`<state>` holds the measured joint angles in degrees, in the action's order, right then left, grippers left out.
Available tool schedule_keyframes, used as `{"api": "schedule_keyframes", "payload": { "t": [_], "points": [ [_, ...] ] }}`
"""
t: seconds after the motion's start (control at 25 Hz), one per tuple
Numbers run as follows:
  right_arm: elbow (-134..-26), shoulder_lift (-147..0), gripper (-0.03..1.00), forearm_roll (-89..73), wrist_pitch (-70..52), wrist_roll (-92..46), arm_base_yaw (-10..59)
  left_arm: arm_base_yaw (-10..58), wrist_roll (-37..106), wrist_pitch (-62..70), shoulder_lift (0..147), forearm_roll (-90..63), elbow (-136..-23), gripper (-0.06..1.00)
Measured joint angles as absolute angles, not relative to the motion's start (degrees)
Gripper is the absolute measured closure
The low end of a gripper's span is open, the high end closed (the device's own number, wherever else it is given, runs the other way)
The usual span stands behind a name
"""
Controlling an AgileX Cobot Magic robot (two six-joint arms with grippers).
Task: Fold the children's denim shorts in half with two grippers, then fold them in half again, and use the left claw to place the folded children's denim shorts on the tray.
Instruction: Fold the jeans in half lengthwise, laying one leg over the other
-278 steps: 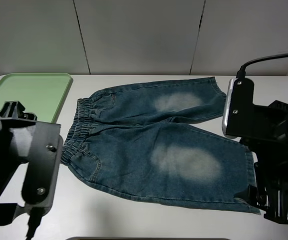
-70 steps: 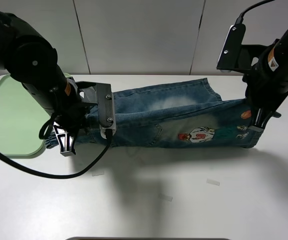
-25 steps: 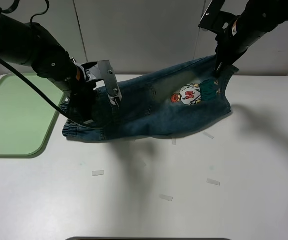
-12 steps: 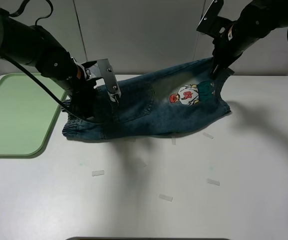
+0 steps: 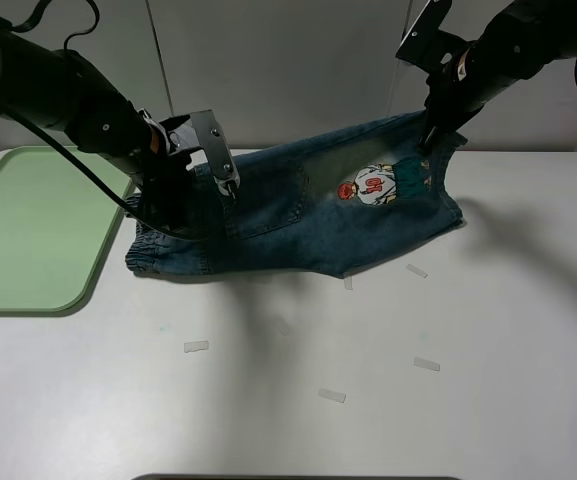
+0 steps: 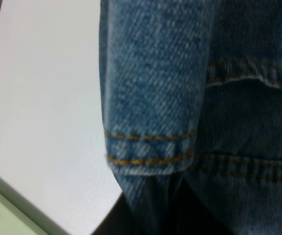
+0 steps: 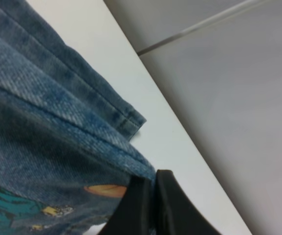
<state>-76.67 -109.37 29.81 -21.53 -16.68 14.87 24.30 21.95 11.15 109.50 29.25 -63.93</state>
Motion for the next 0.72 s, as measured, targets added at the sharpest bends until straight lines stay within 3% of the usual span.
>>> {"api": "schedule_keyframes", "payload": {
  "t": [0.4,0.48,0.52,0.56,0.64,0.68,0.72],
  "points": [
    [-76.7,-109.4,1.0,30.2,-20.8,-16.7,14.8,24.2,22.0,10.7,109.5,29.3,-63.9,0.9],
    [-76.7,-109.4,0.97,30.7,-20.1,-16.7,14.7,24.2,22.0,10.6,109.5,29.3,-63.9,0.86],
    [-76.7,-109.4,0.9,31.2,-20.1,-16.5,14.5,24.2,22.0,11.2,109.5,29.4,-63.9,0.79],
    [-76.8,-109.4,0.76,31.6,-20.1,-16.5,14.2,24.1,21.9,12.3,109.5,29.5,-63.9,0.68],
    [-76.9,-109.4,0.47,32.4,-20.2,-15.5,13.5,23.7,20.6,12.9,109.5,29.7,-63.8,0.38],
    [-76.9,-109.4,0.39,32.6,-20.2,-15.0,13.5,23.5,19.7,12.7,109.5,29.7,-63.8,0.22],
    [-76.9,-109.4,0.34,32.8,-20.0,-14.7,13.5,23.5,18.8,12.2,109.5,29.7,-63.8,0.13]
  ]
}}
